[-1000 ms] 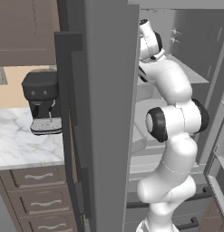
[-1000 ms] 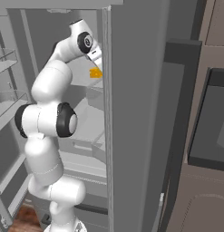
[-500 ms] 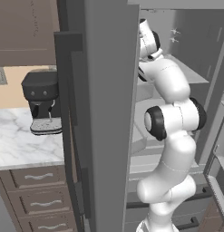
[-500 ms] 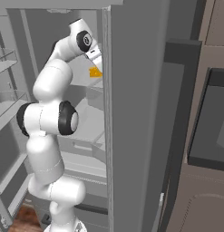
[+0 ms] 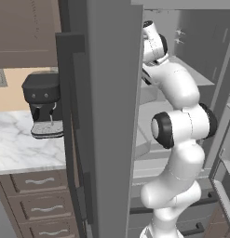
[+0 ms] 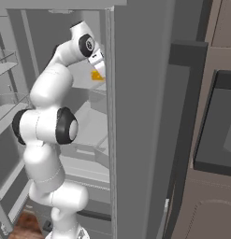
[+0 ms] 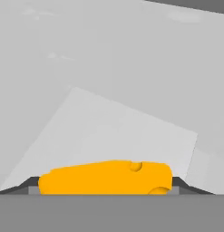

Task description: Take the cheese, steak, and onion from the fridge and place them on the plate on the dining counter to create an appetizer plate.

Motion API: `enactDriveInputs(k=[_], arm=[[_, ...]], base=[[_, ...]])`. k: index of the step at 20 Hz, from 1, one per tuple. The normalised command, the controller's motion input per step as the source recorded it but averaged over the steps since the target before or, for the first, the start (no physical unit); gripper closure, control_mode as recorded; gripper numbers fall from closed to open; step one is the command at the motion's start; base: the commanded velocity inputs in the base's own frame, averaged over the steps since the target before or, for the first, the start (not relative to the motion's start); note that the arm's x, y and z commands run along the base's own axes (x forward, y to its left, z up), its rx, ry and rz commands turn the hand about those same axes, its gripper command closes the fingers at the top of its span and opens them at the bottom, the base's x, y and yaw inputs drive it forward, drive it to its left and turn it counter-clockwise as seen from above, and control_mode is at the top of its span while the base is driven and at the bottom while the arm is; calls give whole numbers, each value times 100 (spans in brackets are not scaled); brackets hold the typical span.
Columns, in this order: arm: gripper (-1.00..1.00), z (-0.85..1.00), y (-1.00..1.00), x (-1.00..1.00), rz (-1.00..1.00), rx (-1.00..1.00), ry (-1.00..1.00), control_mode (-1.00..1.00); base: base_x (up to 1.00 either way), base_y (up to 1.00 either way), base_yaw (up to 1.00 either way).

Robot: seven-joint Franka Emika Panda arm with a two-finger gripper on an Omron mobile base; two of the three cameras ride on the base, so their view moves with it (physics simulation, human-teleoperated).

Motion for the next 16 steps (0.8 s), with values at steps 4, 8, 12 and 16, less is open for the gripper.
enactDriveInputs(k=[4, 8, 12, 16], arm=[[100, -55, -12, -69, 0, 0, -24, -100], [100, -6, -6, -97, 0, 0, -6, -100], [100, 0, 0, -92, 0, 0, 0, -100], [100, 1, -3, -100, 0, 0, 0, -100]], base=[[0, 0, 0], [0, 0, 0], [0, 0, 0], [0, 0, 0]])
